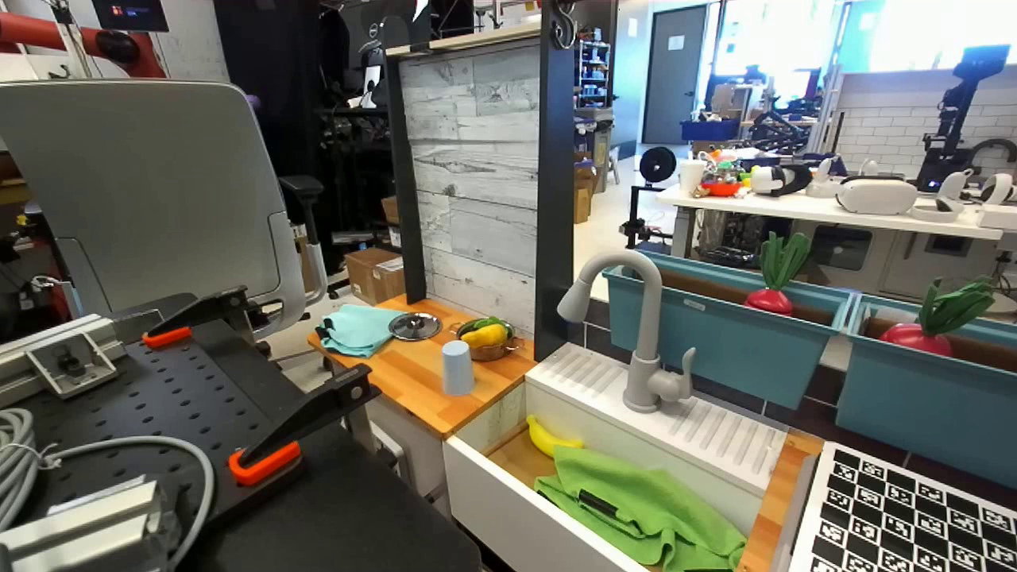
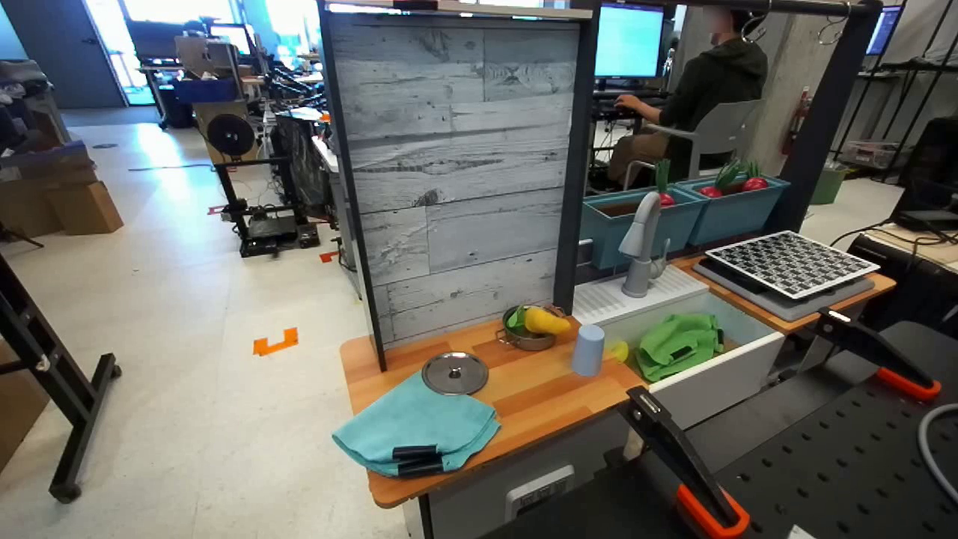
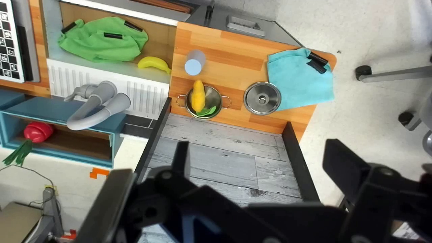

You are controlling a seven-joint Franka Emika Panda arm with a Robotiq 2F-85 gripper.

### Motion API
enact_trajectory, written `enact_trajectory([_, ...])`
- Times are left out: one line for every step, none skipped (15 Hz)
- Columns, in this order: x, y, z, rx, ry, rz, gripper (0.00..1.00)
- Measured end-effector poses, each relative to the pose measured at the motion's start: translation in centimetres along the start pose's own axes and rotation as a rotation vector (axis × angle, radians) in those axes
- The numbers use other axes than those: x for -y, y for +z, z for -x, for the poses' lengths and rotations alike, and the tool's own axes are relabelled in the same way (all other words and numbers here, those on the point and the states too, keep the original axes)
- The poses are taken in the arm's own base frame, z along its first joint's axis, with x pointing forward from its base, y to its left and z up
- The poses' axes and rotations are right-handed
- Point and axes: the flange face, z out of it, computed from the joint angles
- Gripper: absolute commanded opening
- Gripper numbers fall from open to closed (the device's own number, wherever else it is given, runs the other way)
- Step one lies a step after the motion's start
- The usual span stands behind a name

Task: Remove the carrot plushie from the pot and then cover the pot with the silver lid

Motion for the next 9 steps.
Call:
enact_trajectory([-0.1, 0.3, 0.0, 0.004, 0.014, -0.001, 1.0])
enact_trajectory([-0.3, 0.9, -0.2, 0.005, 0.032, -0.002, 1.0])
enact_trajectory([-0.5, 1.8, -0.5, 0.006, 0.05, -0.004, 1.0])
enact_trajectory([-0.7, 3.0, -0.7, 0.007, 0.065, -0.008, 1.0])
enact_trajectory([-0.9, 4.5, -1.0, 0.009, 0.078, -0.013, 1.0])
enact_trajectory([-1.2, 6.0, -1.3, 0.011, 0.089, -0.018, 1.0])
enact_trajectory([-1.6, 7.7, -1.5, 0.014, 0.099, -0.023, 1.0])
enact_trajectory([-2.0, 9.5, -1.6, 0.018, 0.108, -0.028, 1.0])
enact_trajectory([-2.4, 11.2, -1.7, 0.019, 0.118, -0.032, 1.0])
